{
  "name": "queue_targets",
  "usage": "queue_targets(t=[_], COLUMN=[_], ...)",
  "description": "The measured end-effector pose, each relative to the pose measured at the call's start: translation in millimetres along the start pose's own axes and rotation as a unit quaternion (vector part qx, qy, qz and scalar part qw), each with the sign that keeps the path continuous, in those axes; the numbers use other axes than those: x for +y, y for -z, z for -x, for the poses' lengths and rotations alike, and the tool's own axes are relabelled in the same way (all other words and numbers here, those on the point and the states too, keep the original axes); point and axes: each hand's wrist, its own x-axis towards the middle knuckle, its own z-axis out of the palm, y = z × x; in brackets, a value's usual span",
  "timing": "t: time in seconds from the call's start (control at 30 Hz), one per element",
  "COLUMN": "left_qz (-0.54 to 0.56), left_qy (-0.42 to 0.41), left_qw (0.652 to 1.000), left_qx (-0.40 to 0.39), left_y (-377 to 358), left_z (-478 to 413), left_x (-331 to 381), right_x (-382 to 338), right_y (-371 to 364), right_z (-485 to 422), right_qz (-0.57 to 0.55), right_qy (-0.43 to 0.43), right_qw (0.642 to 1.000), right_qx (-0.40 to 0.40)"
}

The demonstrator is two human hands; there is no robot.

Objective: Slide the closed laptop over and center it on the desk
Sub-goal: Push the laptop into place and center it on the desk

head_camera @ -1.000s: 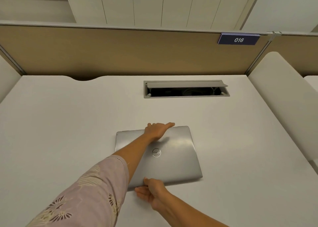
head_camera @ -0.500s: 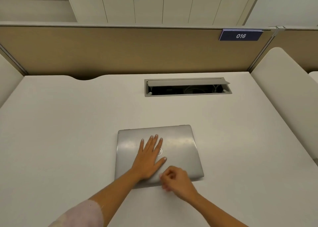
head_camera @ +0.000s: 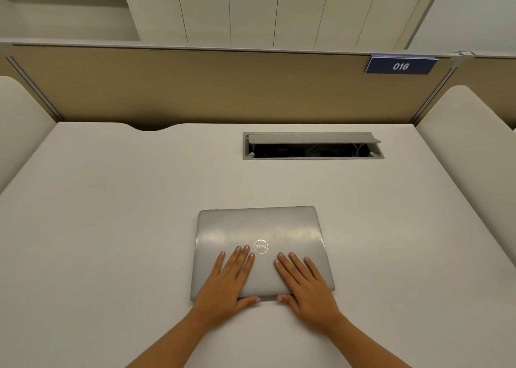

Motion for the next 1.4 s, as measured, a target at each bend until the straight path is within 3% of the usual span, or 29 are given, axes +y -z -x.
queue_targets(t=[0.47, 0.87, 1.1, 1.4], left_qz=[-0.013, -0.004, 0.017, 0.054], left_qy=[0.007, 0.040, 0.098, 0.134], left_qw=[0.999, 0.999, 0.995, 0.989], left_qx=[-0.044, -0.011, 0.019, 0.021], left_y=[13.4, 10.7, -4.7, -29.5], left_z=[-35.4, -34.1, -6.8, 49.6], left_x=[-21.4, -15.0, 10.8, 48.7], right_x=[18.3, 9.7, -0.9, -10.5], right_y=[8.6, 14.8, 7.2, -0.7], right_z=[-37.4, -39.3, -10.4, 31.9], right_qz=[0.007, 0.014, -0.028, -0.054], right_qy=[-0.020, -0.046, -0.082, -0.048], right_qw=[0.999, 0.998, 0.996, 0.996], right_qx=[-0.045, -0.050, -0.036, -0.056])
